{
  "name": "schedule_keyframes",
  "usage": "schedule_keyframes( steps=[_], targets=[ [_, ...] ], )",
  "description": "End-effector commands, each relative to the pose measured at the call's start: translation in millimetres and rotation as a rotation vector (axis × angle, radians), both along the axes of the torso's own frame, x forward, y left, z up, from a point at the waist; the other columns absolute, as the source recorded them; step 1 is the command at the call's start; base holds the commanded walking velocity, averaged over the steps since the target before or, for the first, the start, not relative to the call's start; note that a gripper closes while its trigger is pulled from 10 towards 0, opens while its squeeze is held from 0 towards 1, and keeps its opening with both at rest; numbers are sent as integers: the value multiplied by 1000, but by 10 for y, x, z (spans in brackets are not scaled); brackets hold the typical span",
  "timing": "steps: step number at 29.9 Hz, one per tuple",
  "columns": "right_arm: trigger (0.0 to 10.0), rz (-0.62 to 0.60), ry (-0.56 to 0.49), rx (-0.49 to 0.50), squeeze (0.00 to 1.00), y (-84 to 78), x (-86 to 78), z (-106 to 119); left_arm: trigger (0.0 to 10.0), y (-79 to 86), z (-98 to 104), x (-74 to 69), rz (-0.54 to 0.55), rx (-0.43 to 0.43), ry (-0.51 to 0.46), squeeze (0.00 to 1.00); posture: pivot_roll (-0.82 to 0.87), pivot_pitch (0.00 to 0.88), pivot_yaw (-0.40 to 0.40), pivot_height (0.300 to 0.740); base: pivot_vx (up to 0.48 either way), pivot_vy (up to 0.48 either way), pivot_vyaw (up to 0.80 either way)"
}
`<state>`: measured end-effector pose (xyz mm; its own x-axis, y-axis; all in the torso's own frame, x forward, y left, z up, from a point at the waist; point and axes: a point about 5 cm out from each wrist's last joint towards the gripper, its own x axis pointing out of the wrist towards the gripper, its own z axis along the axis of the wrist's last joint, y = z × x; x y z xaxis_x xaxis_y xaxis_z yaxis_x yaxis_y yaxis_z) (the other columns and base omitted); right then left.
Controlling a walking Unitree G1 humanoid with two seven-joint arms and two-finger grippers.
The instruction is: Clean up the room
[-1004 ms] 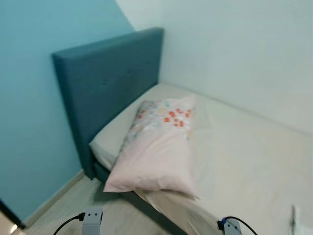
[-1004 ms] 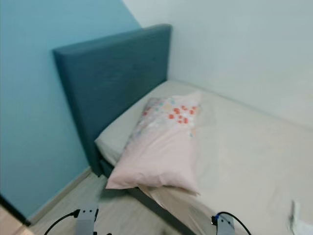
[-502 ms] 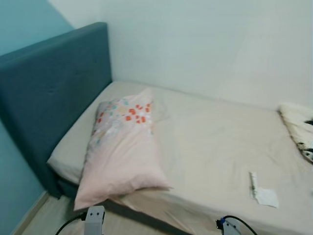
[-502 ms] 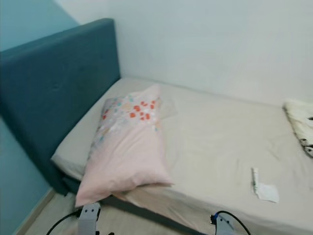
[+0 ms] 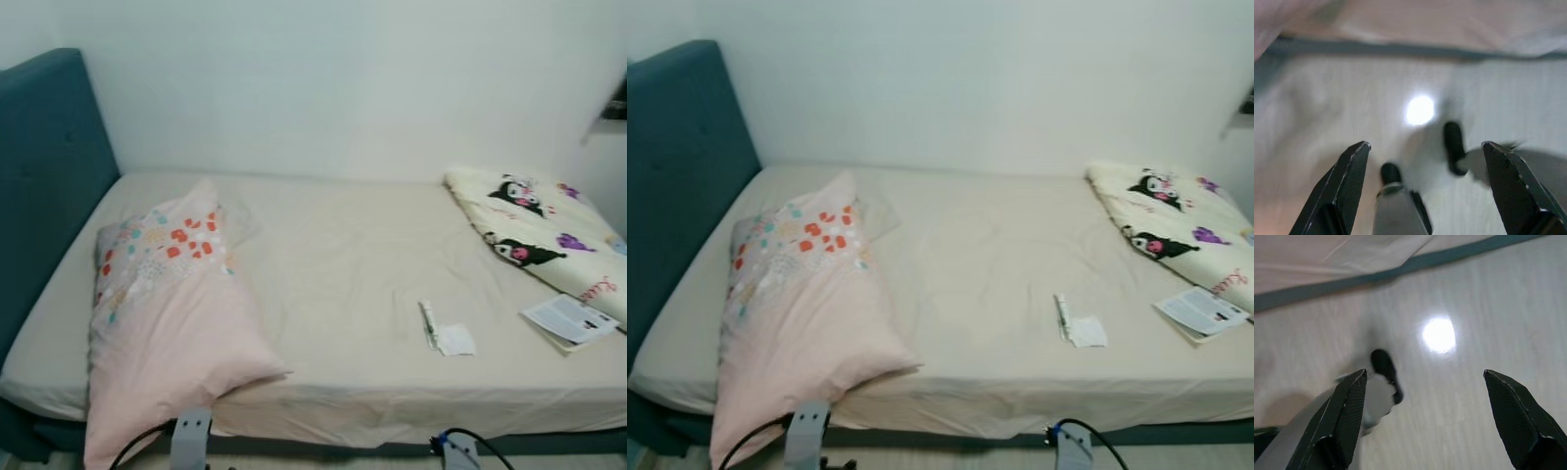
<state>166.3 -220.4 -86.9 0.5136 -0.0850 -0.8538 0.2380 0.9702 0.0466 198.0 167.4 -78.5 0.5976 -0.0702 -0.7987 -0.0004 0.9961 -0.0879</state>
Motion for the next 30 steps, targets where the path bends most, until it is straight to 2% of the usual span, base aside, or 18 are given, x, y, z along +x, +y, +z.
schedule_keyframes(
  steps=[1, 6, 23, 25, 30],
  targets=[
    [10000, 1, 9, 12, 0, 19, -50, -25, 10000, 36, -56, -110, -1, 7, 44, 0, 42, 7, -56, 740, 0, 0, -800],
    [10000, 5, 9, 8, 0, -1, -52, -21, 10000, 49, -60, -120, 1, 8, 48, 0, 42, 7, -56, 740, 0, 0, -800],
    [10000, 31, 3, 1, 0, 107, 25, -12, 10000, 50, -51, -100, -13, 17, 47, 0, 46, 0, -57, 740, 0, 0, 0],
    [10000, 33, 1, 5, 0, 131, 29, -14, 10000, 51, -51, -100, -15, 17, 47, 0, 46, 0, -57, 740, 0, 0, 0],
    [10000, 94, -39, 23, 0, 321, 42, -29, 10000, 62, -64, -129, -14, 14, 57, 0, 46, 0, -57, 740, 0, 0, 301]
  ],
)
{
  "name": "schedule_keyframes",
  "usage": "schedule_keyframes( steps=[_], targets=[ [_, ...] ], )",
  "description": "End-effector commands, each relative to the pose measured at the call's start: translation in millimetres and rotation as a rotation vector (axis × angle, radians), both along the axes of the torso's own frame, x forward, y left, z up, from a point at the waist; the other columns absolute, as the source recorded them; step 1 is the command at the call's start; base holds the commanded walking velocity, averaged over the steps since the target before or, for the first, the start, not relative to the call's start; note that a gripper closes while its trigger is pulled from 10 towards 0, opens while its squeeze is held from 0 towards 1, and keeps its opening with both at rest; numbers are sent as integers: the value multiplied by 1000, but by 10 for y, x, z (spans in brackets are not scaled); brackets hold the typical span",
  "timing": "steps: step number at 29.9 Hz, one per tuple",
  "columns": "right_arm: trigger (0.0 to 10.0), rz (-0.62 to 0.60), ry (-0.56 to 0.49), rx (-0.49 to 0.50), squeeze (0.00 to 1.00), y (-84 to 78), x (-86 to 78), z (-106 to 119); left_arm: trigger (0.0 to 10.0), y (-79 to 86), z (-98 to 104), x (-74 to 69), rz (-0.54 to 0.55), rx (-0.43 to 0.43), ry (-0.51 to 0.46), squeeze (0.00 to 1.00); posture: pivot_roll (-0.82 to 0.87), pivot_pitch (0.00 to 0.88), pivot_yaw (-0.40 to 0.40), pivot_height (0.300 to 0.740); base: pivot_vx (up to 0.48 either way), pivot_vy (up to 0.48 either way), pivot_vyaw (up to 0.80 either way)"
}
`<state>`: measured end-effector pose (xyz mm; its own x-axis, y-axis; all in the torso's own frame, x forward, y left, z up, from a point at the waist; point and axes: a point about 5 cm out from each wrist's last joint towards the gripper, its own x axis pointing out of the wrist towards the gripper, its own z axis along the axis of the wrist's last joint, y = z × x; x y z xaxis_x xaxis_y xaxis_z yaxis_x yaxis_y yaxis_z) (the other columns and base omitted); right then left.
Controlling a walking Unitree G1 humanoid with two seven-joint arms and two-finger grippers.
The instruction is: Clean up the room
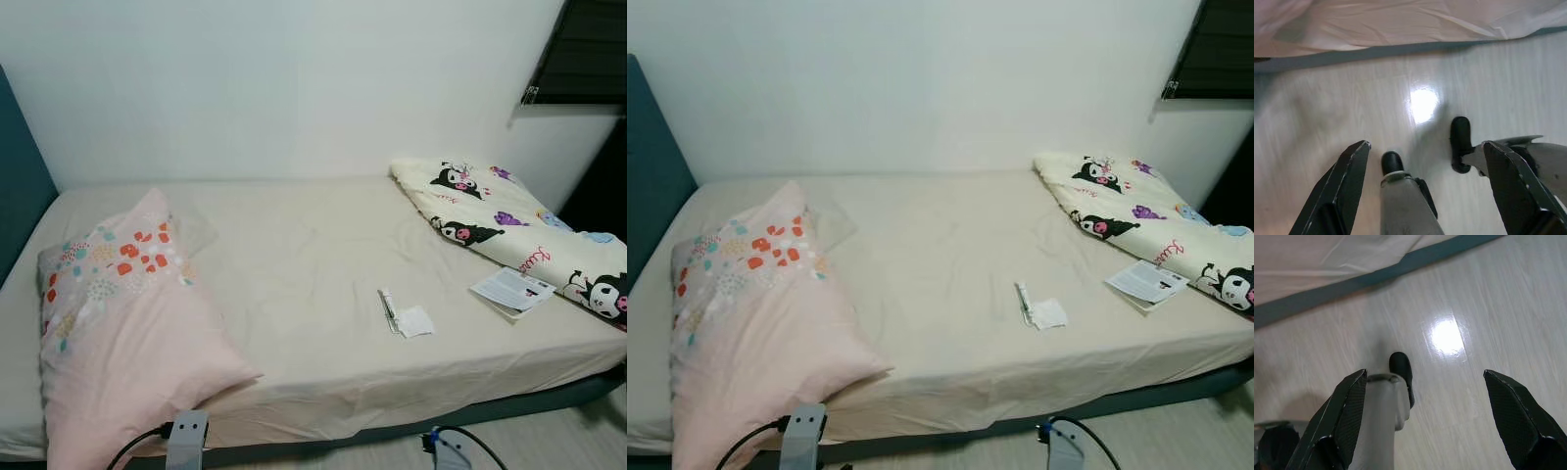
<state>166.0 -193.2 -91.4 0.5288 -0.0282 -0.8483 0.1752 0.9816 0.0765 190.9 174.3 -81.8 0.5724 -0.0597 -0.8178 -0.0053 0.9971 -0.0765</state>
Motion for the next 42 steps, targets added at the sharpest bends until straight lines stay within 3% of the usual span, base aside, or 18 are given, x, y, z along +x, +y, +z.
schedule_keyframes(
  steps=[1, 14, 20, 26, 32, 34, 42],
  targets=[
    [10000, 30, -26, -4, 0, 50, 45, 16, 10000, -8, -31, -58, -16, 3, 26, 0, 46, 0, -57, 740, 0, 0, 750],
    [10000, 48, -25, 3, 0, 128, 17, -3, 10000, -1, -40, -73, -6, 29, 31, 0, 53, 9, -62, 740, 0, 0, 565],
    [10000, 42, -24, -18, 0, -44, -30, 3, 10000, 39, -53, -100, 18, 72, 51, 0, 54, 13, -61, 740, 0, 0, 0],
    [10000, 50, -46, -30, 0, -123, 111, 75, 10000, 101, -66, -137, 10, 91, 77, 0, 53, 14, -63, 740, 0, 0, 0],
    [10000, 55, -55, -17, 0, 25, 201, 90, 10000, 115, -70, -149, 9, 91, 87, 0, 53, 12, -60, 740, 0, -317, 0],
    [10000, 61, -51, -4, 0, 165, 187, 66, 10000, 124, -72, -154, 8, 95, 91, 0, 52, 11, -59, 740, 0, -351, 0],
    [10000, 63, -40, 0, 0, 191, 98, 25, 10000, 129, -79, -169, 5, 95, 98, 0, 52, 11, -59, 740, 0, -352, 0]
  ],
)
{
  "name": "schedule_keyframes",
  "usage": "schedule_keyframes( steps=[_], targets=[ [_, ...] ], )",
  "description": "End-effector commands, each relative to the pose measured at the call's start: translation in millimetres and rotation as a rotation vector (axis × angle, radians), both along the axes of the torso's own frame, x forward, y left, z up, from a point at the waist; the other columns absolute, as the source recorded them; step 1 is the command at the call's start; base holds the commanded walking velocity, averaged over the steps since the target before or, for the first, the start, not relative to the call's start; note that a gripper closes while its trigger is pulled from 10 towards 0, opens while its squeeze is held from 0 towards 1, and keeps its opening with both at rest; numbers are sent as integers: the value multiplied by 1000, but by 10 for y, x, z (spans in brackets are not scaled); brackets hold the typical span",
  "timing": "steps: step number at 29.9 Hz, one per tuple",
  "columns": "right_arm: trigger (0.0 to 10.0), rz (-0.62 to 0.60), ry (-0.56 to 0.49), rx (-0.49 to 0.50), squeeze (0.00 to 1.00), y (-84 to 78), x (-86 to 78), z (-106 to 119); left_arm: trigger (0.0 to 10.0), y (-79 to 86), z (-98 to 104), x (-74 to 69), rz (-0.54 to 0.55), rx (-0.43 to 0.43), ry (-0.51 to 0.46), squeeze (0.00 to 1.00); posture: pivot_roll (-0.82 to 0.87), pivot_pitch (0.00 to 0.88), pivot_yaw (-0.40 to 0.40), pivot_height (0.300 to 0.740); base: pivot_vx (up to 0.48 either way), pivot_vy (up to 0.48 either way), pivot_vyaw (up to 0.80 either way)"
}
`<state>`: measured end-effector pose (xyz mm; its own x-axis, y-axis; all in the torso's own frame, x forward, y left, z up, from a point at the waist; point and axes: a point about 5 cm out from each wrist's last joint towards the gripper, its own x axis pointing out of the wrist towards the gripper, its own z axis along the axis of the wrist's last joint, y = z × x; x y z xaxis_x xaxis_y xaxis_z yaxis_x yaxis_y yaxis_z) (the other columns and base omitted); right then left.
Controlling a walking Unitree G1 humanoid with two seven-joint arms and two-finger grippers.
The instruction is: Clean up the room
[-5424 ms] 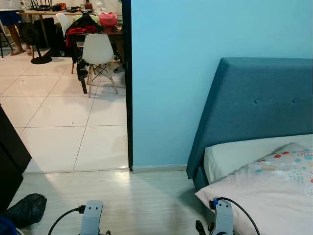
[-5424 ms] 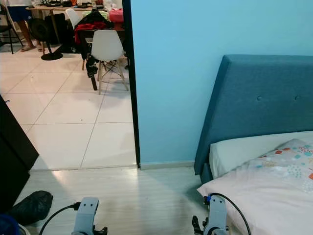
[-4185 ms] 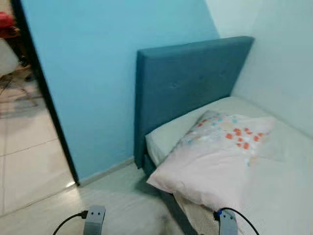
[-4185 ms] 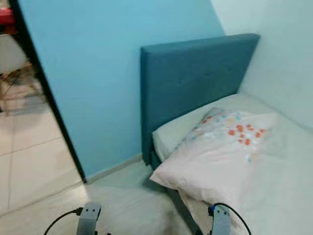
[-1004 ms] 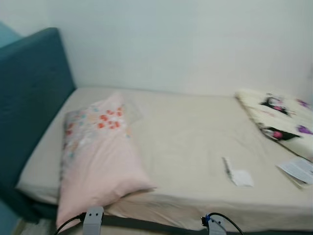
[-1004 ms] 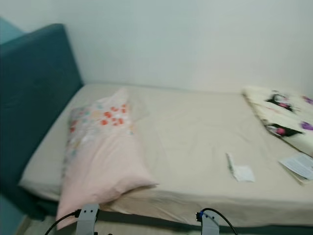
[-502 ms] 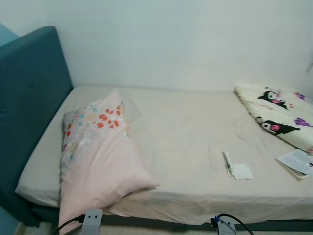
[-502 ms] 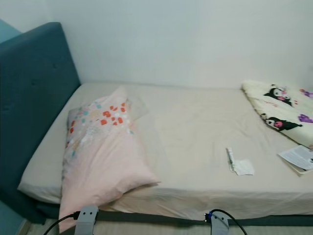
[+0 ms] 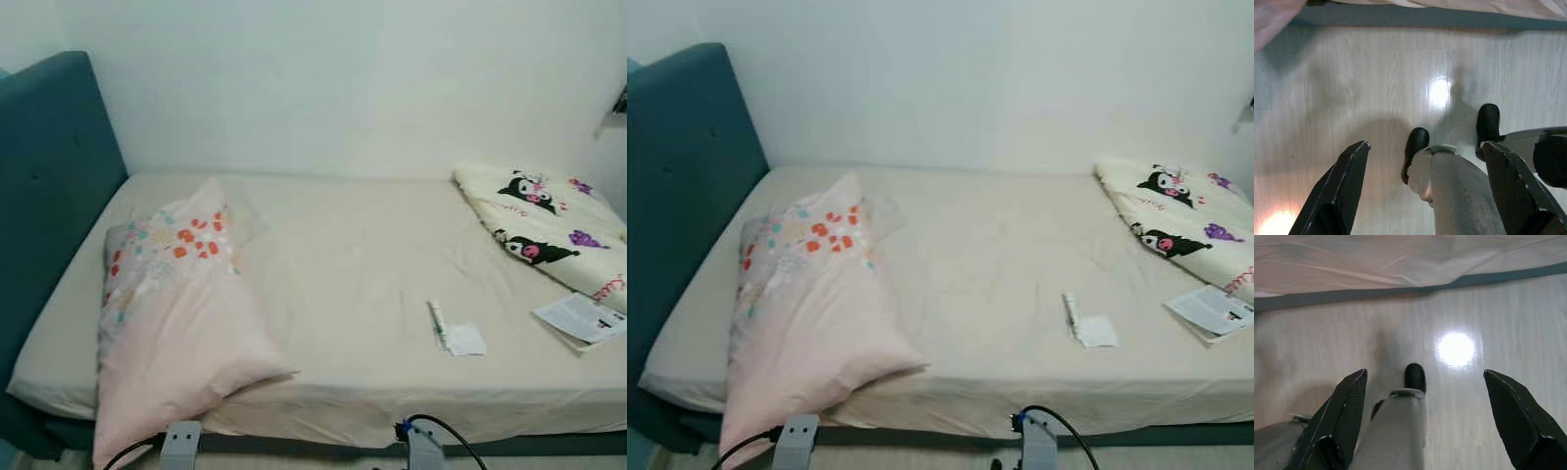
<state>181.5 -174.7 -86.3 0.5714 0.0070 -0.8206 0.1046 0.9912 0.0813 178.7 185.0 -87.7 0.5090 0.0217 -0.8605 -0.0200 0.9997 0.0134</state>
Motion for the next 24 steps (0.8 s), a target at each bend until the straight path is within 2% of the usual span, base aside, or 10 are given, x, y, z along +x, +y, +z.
schedule_keyframes(
  steps=[1, 7, 14, 18, 21, 24],
  targets=[
    [10000, -6, 14, 2, 0, -5, -84, -36, 10000, 21, -22, -52, -7, 6, 25, 0, 52, 11, -59, 740, 0, -356, 0],
    [10000, -19, 20, -6, 0, -148, -151, -47, 10000, 15, -27, -61, -9, 4, 30, 0, 52, 11, -59, 740, 0, -357, 0],
    [10000, -26, 8, -19, 0, -283, -62, 10, 10000, 3, -30, -64, -15, 5, 34, 0, 50, 0, -59, 740, 0, -392, 0],
    [10000, -23, 3, -18, 0, -265, -18, 26, 10000, 3, -30, -62, -16, 5, 34, 0, 50, 0, -59, 740, 0, -428, 0],
    [10000, -13, 0, -8, 0, -122, 34, 27, 10000, 0, -28, -58, -19, 4, 35, 0, 51, 0, -58, 740, 0, -428, 0],
    [10000, -10, 2, -3, 0, -59, 30, 18, 10000, 1, -28, -57, -21, 4, 35, 0, 51, 0, -58, 740, 0, -428, 0]
  ],
)
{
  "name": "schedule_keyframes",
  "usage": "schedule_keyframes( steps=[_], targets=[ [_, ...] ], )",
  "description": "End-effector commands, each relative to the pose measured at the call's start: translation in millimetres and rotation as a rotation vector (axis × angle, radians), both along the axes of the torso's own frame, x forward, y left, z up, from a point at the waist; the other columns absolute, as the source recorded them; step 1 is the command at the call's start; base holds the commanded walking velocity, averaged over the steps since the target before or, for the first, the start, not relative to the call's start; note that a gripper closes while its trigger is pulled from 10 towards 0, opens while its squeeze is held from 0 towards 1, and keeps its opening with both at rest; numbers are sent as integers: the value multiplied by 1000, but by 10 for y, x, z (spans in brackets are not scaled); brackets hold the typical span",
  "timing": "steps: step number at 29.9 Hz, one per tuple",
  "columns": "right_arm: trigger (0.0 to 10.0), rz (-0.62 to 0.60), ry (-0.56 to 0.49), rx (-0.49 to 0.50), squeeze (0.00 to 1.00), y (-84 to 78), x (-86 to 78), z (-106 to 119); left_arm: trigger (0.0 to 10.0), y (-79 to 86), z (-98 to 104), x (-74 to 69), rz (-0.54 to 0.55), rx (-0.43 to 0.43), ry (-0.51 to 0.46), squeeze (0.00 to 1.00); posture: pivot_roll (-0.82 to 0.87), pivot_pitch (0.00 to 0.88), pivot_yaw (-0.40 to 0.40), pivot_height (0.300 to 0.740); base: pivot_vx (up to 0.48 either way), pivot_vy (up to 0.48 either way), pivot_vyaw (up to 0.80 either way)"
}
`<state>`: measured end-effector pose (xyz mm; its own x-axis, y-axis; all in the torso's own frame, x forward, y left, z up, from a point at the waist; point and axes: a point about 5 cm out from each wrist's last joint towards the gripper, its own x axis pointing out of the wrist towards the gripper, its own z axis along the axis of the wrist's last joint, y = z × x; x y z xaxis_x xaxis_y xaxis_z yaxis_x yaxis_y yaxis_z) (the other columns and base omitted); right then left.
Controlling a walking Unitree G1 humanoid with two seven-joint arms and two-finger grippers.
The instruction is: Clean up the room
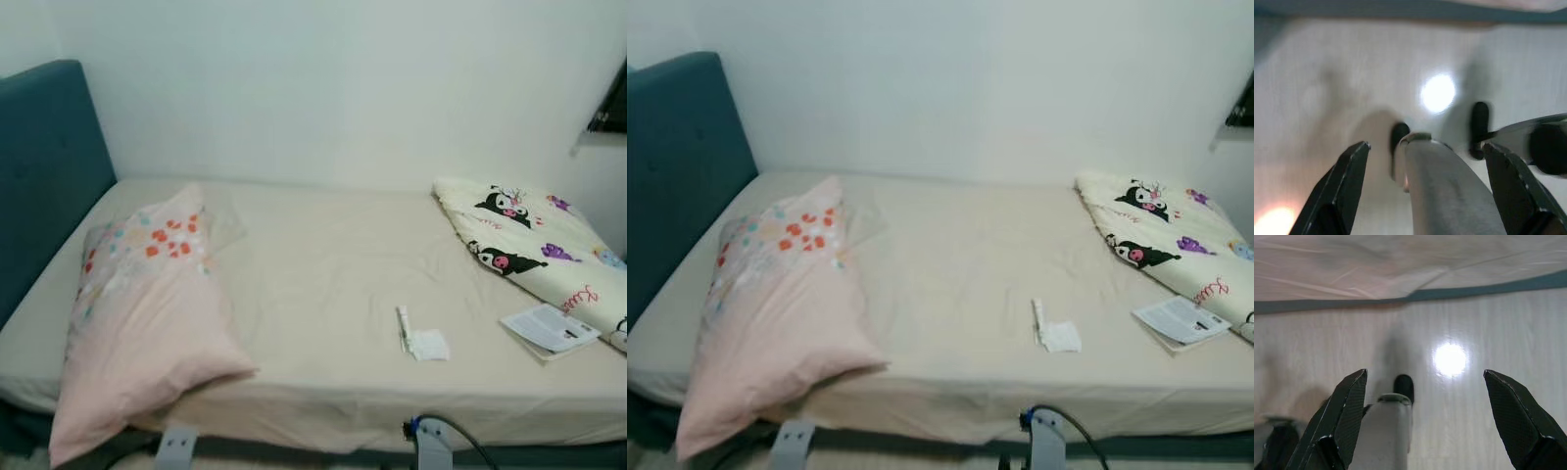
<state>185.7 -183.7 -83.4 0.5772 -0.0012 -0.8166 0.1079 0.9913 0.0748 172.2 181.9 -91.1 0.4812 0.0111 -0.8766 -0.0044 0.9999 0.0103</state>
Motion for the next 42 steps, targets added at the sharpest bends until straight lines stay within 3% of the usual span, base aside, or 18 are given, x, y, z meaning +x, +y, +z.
schedule_keyframes(
  steps=[1, 10, 15, 22, 42],
  targets=[
    [10000, -5, 9, 6, 0, 54, -15, -15, 10000, 32, 7, 9, -7, 8, 3, 0, 51, 0, -58, 740, 0, -428, 0],
    [10000, -8, 23, 8, 0, 41, -125, -61, 10000, 32, 4, 2, -4, 4, 6, 0, 47, 0, -58, 740, 0, -436, 0],
    [10000, -18, 2, -2, 0, -84, 8, 14, 10000, 24, -3, -12, -2, 0, 11, 0, 45, 5, -60, 740, 0, -436, 0],
    [10000, -18, -3, -1, 0, -83, 26, 23, 10000, 13, -8, -21, 1, -4, 12, 0, 45, 8, -61, 740, 0, -438, 0],
    [10000, 10, -16, -32, 0, -82, -16, 7, 10000, -42, 11, 33, 1, -19, -11, 0, 42, 11, -56, 740, 0, 0, 115]
  ],
)
